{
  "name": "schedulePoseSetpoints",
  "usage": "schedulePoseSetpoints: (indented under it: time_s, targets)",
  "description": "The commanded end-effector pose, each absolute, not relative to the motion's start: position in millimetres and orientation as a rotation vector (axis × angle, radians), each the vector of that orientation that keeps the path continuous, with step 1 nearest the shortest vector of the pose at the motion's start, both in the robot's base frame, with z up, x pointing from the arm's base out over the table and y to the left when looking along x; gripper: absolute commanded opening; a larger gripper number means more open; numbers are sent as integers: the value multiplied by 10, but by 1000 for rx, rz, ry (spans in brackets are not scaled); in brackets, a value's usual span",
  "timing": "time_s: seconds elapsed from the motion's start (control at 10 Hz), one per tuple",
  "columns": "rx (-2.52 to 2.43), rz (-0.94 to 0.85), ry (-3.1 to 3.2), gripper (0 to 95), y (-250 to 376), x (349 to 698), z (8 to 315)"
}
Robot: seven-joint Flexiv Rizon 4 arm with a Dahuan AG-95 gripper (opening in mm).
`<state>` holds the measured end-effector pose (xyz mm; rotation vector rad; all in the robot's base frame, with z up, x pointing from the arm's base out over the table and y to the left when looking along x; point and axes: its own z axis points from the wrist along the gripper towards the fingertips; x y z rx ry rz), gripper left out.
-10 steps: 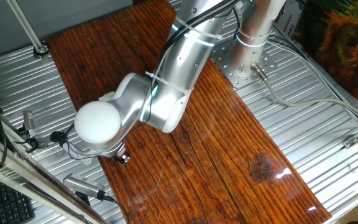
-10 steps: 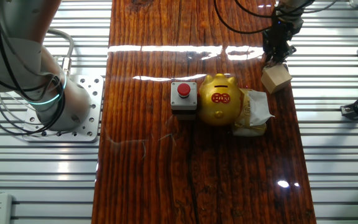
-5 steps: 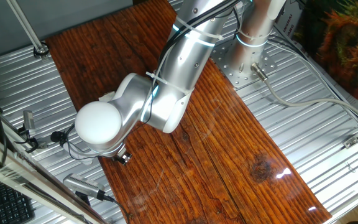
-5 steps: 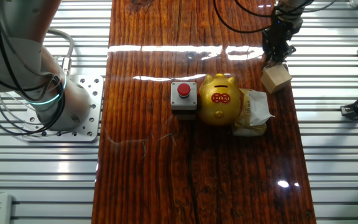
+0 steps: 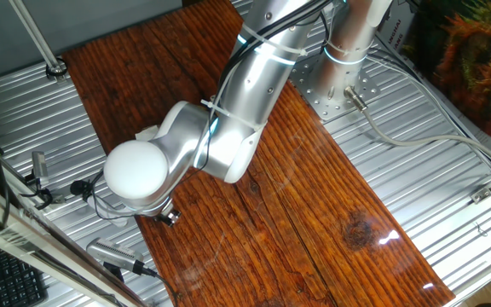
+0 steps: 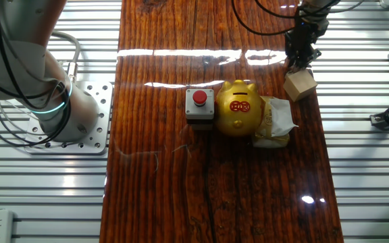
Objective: Drop coins into a piggy bank
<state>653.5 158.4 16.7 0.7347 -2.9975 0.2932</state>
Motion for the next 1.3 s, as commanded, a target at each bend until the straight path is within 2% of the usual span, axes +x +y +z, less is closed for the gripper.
schedulePoseSetpoints:
  time_s: [0.1,1.3]
  targets:
    - [741,292,-3000,190,1578,6523,165]
    - [757,285,-2995,190,1569,6511,150]
